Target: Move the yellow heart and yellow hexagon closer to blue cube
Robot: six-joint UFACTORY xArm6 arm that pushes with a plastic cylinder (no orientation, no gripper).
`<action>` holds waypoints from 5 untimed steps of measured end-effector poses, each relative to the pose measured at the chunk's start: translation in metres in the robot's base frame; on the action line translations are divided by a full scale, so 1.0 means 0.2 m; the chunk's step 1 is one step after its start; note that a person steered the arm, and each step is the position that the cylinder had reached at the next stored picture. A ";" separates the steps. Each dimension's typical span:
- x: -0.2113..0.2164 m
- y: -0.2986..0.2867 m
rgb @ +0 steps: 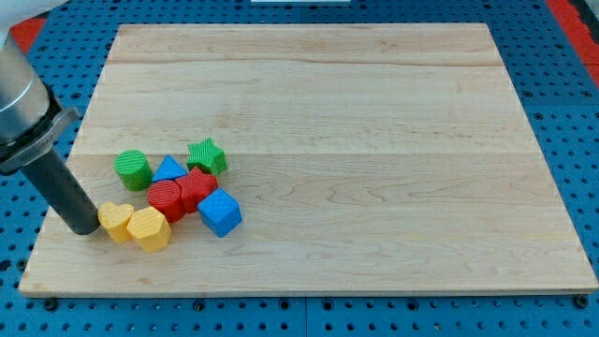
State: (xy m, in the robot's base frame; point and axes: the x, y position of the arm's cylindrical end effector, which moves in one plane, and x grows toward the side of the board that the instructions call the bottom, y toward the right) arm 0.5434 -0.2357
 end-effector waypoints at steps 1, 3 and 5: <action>-0.02 0.01; -0.05 0.14; 0.18 0.34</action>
